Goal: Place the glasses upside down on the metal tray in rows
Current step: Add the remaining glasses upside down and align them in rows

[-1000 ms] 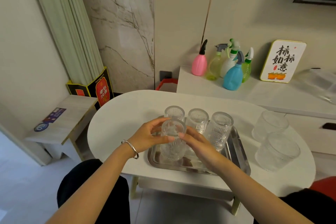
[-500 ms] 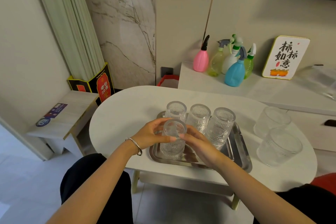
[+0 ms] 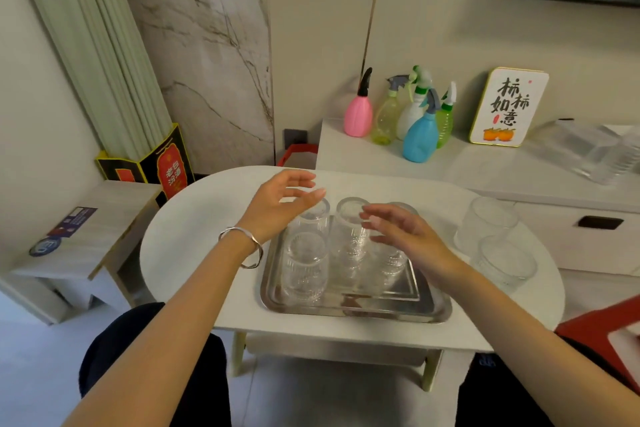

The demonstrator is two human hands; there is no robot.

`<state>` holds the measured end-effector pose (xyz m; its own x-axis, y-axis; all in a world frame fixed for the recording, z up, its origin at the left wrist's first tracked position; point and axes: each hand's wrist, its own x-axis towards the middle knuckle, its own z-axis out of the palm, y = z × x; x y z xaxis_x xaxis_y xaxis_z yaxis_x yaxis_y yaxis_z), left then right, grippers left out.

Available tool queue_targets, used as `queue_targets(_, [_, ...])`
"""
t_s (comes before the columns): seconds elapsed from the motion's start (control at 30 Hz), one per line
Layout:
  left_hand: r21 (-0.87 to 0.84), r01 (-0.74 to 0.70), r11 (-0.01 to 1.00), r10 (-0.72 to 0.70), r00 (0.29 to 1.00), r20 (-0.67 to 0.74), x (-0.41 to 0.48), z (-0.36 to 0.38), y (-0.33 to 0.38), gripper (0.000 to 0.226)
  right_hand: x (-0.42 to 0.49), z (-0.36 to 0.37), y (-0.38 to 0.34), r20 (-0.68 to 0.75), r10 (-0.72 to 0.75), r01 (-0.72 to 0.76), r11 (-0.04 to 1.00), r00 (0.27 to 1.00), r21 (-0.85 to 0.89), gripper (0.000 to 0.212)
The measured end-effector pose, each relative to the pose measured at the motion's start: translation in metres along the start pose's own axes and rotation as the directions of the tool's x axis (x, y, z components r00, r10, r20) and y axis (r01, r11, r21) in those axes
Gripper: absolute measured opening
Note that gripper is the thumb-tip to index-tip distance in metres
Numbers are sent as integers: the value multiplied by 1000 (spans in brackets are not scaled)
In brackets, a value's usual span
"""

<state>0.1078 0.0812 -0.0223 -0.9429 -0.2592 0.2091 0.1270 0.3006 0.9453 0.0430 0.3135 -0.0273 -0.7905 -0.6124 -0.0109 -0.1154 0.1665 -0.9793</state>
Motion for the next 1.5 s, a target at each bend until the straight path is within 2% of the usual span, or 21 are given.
queue_targets(0.07, [-25, -30, 999, 31, 999, 42, 13, 23, 15, 36, -4, -33, -11, -97, -62, 50, 992, 993, -116, 21])
queue_targets(0.13, [-27, -29, 999, 32, 994, 104, 24, 51, 24, 38, -10, -68, -13, -176, -102, 43, 949, 979, -312, 16])
queue_targets(0.23, [-1, -6, 1000, 6, 979, 203, 36, 93, 28, 39, -24, -115, 1, -263, -56, -110, 811, 963, -575, 25])
queue_targets(0.33, [54, -51, 997, 35, 961, 275, 43, 122, 23, 36, -39, -141, 21, -328, 18, -222, 772, 944, -595, 39])
queue_targets(0.43, [296, -153, 943, 53, 946, 320, 50, 136, 12, 47, -47, -149, 37, -320, 52, -250, 744, 946, -619, 60])
queue_targets(0.5, [384, -158, 910, 24, 943, 332, 51, 141, 7, 51, -47, -151, 43, -317, 28, -243, 708, 948, -663, 68])
queue_targets(0.63, [384, -123, 915, 8, 957, 288, 53, 147, 2, 46, -48, -150, 48, -336, 11, -252, 682, 942, -686, 71])
queue_targets(0.77, [357, -115, 927, 2, 954, 301, 53, 147, 2, 41, -50, -145, 48, -383, -22, -265, 687, 923, -677, 60])
queue_targets(0.87, [268, -92, 959, 15, 961, 275, 50, 147, 6, 36, -54, -141, 45, -448, -55, -259, 752, 892, -607, 54])
queue_targets(0.93, [207, -89, 974, 35, 968, 248, 46, 148, 14, 33, -55, -140, 33, -510, -69, -209, 859, 857, -468, 49])
queue_targets(0.97, [144, -59, 988, 22, 970, 243, 44, 148, 19, 30, -55, -139, 24, -538, -70, -162, 914, 840, -371, 44])
queue_targets(1.03, [-65, 114, 991, -93, 961, 260, 37, 150, 33, 30, -53, -135, 4, -558, -55, -51, 983, 828, -174, 36])
queue_targets(1.07, [-153, 216, 964, -164, 942, 292, 32, 151, 40, 36, -50, -131, -5, -548, -39, -1, 997, 835, -72, 35])
queue_targets(1.13, [-186, 338, 923, -255, 896, 364, 24, 150, 50, 62, -44, -117, -17, -516, 12, 69, 988, 856, 139, 37])
queue_targets(1.17, [-200, 363, 910, -268, 883, 386, 20, 148, 53, 74, -41, -108, -21, -494, 33, 97, 967, 869, 235, 43])
queue_targets(1.23, [-289, 359, 888, -253, 904, 345, 15, 137, 58, 82, -35, -91, -25, -443, 41, 139, 921, 896, 365, 60])
queue_targets(1.3, [-332, 319, 888, -242, 937, 251, 14, 121, 59, 79, -29, -78, -25, -353, 21, 143, 890, 935, 432, 63])
queue_targets(1.37, [-307, 273, 912, -234, 959, 159, 14, 105, 56, 76, -23, -72, -24, -216, 14, 85, 893, 976, 442, 52])
queue_targets(1.43, [-271, 210, 939, -200, 978, 66, 13, 90, 52, 73, -18, -65, -22, -73, 23, 7, 923, 997, 385, 43])
queue_targets(1.5, [-244, 120, 962, -120, 993, 15, 12, 78, 51, 69, -13, -55, -18, 30, 44, -51, 959, 999, 278, 42])
